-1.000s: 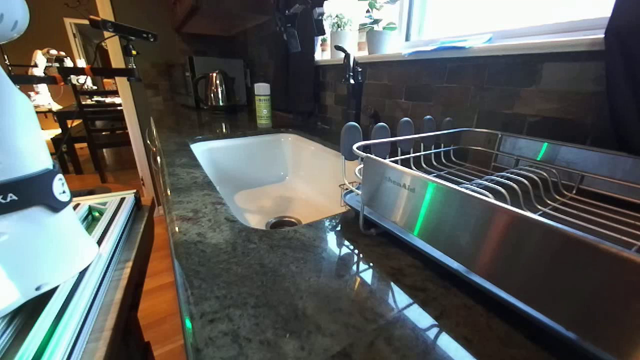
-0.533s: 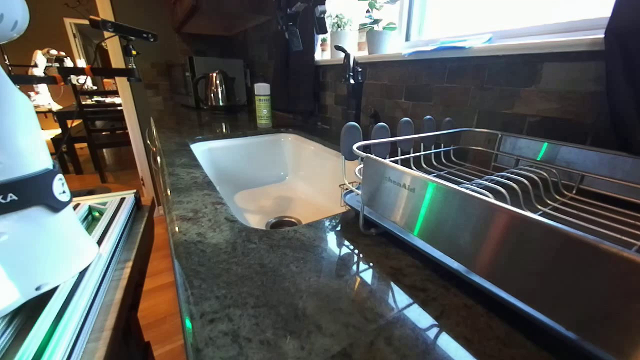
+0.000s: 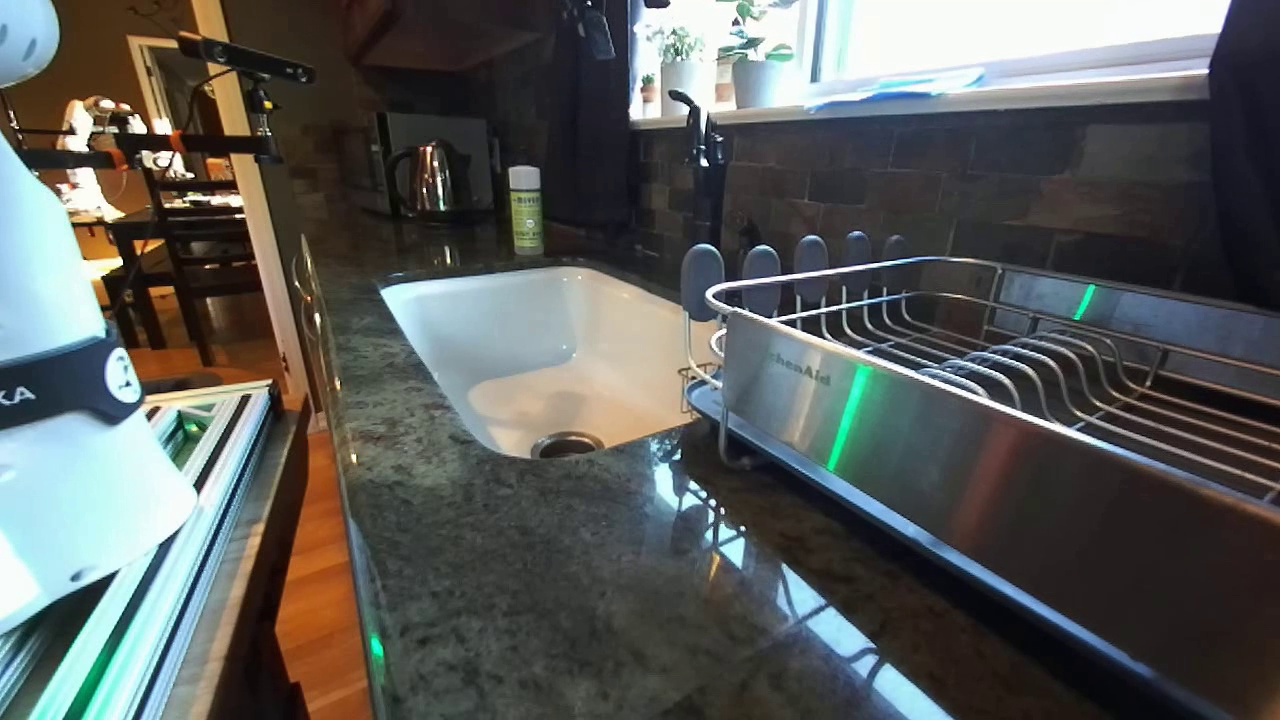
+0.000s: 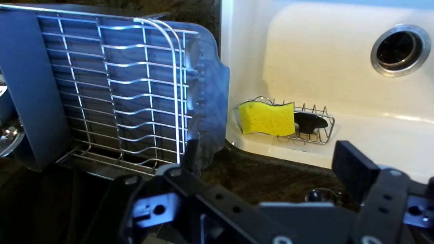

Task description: Put the cups into the sink

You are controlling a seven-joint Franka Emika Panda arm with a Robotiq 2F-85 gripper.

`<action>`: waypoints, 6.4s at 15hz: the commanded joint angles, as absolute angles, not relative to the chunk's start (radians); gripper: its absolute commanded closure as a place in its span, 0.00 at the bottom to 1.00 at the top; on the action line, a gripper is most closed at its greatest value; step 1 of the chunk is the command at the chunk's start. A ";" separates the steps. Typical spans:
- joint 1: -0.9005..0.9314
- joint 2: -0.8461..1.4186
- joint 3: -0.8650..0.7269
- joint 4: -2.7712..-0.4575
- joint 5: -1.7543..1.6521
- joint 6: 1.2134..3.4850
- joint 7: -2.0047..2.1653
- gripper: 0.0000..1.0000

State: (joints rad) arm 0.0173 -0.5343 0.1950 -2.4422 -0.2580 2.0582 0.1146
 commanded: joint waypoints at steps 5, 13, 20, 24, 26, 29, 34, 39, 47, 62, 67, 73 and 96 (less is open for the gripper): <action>0.038 -0.546 0.185 -2.394 -0.294 1.865 0.097 0.00; 0.025 -0.547 0.083 -2.420 -0.321 1.892 -0.004 0.00; -0.077 -0.537 -0.116 -2.425 -0.363 1.928 -0.190 0.00; -0.150 -0.547 -0.193 -2.453 -0.427 1.977 -0.242 0.00; -0.173 -0.545 -0.238 -2.474 -0.433 2.032 -0.284 0.00; -0.229 -0.503 -0.292 -2.504 -0.456 2.106 -0.315 0.00; -0.216 -0.513 -0.263 -2.469 -0.417 2.064 -0.309 0.00; -0.234 -0.451 -0.276 -2.457 -0.458 2.101 -0.317 0.00; -0.285 -0.236 -0.349 -2.440 -0.475 2.317 -0.392 0.00; -0.367 0.061 -0.377 -2.338 -0.476 2.501 -0.511 0.00; -0.375 0.104 -0.373 -2.322 -0.458 2.513 -0.521 0.00; -0.378 0.129 -0.360 -2.319 -0.394 2.522 -0.561 0.05; -0.377 0.136 -0.354 -2.305 -0.331 2.518 -0.576 0.94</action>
